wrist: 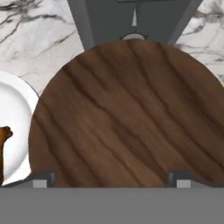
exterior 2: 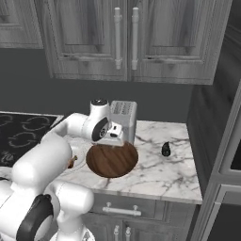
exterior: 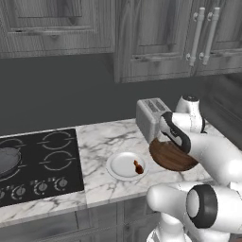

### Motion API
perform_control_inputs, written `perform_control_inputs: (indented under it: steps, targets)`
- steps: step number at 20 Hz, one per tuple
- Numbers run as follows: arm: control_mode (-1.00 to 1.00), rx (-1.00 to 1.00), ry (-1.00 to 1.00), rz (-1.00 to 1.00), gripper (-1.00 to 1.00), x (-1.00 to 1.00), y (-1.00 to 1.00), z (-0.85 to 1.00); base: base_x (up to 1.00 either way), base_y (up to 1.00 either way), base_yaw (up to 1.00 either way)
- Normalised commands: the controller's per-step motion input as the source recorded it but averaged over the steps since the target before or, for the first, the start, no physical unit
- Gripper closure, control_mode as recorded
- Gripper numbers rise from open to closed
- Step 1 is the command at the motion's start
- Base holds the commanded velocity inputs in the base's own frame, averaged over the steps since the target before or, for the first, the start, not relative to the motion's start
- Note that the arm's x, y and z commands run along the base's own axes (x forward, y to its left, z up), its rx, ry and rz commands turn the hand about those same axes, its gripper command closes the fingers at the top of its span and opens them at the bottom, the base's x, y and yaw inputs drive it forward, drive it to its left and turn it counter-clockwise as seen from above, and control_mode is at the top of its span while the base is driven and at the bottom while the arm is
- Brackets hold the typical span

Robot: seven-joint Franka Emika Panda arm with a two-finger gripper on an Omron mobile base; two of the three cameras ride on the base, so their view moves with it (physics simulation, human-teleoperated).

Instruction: Place the chicken drumstick on the plate and place the eggplant on the same plate.

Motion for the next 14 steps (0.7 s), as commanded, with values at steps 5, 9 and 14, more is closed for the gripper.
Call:
perform_control_inputs:
  steps: [5,9,14]
  targets:
    - [-1.00,0.00,0.00,0.07,-1.00,0.18,-0.85,0.07,0.00,0.00,0.00]
    - [-1.00,0.00,0.00,0.07,-1.00,0.18,-0.76,0.10,0.00,0.00,0.00]
    - [-1.00,0.02,0.00,0.03,-1.00,0.19,-0.74,0.04,0.00,0.00,0.00]
